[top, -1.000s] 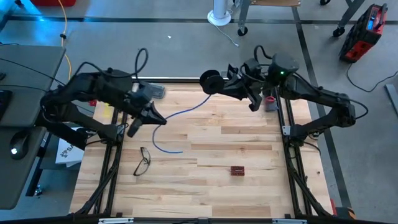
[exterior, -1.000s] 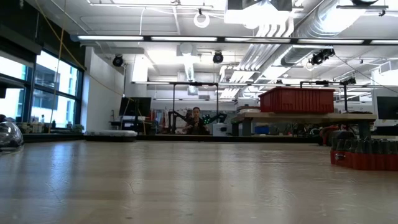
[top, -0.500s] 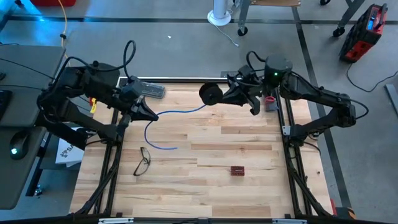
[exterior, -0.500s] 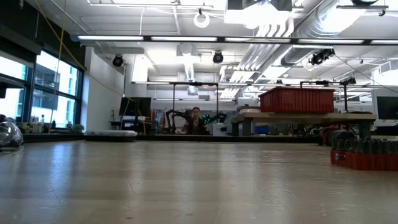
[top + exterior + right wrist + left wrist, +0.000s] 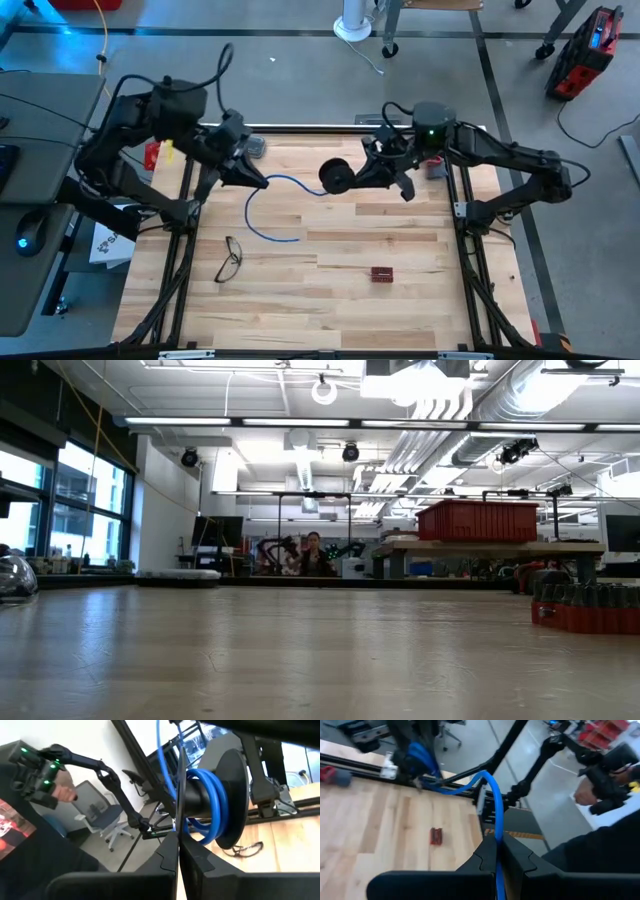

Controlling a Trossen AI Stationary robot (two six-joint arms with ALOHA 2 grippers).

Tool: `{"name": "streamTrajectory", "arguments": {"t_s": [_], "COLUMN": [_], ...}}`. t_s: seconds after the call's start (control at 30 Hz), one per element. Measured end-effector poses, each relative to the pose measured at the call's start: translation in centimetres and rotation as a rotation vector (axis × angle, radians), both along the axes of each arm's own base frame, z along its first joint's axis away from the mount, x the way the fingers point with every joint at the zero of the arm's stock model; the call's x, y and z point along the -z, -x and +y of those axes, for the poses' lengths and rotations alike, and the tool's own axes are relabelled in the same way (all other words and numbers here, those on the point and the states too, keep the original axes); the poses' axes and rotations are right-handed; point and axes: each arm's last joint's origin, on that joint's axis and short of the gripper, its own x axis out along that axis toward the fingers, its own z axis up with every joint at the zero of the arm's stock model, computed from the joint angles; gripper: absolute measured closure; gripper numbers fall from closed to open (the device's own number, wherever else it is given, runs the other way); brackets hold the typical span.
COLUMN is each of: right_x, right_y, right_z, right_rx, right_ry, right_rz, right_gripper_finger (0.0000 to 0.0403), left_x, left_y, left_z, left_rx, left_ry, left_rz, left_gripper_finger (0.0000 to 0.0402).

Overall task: Coil cords
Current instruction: Coil the blue wire onto the spool

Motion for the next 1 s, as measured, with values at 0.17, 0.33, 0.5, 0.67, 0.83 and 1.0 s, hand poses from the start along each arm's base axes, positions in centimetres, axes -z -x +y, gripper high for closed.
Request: {"name": "streamTrajectory", "arguments": {"t_s": [0.17,0.33,0.5,0.67,0.83,1.0], "right_x": [0.3,0.7,0.7,0.0,0.4,0.8], "right_y": [-0.5,-1.0,-1.1,-1.0,-1.5,-2.6], "right_z": [0.8,1.6,2.0,2.1,2.1,2.6], "right_rx": [-0.049,-0.112,-0.126,-0.15,-0.164,-0.194], "right_ry": [-0.007,-0.014,-0.017,-0.04,-0.055,-0.075], "right_rz": [0.011,0.023,0.018,-0.031,-0.008,-0.025], "right_gripper_finger": [0.0403,0.0403,0.0403,0.0403,0.0403,0.0403], "left_x": [-0.5,-1.0,-1.3,-1.3,-1.3,-0.4], "left_y": [-1.7,-2.6,-2.4,-2.4,-3.3,-5.1], "left_z": [1.1,3.1,4.4,4.7,5.0,5.9], "left_rx": [0.027,0.004,-0.002,-0.008,-0.003,0.01], "left_ry": [0.012,-0.016,0.036,0.041,0.023,0.03], "left_rz": [-0.023,-0.055,-0.055,-0.059,-0.09,-0.079], "left_gripper_finger": [0.0401,0.04,0.0398,0.0398,0.0397,0.0397]}}
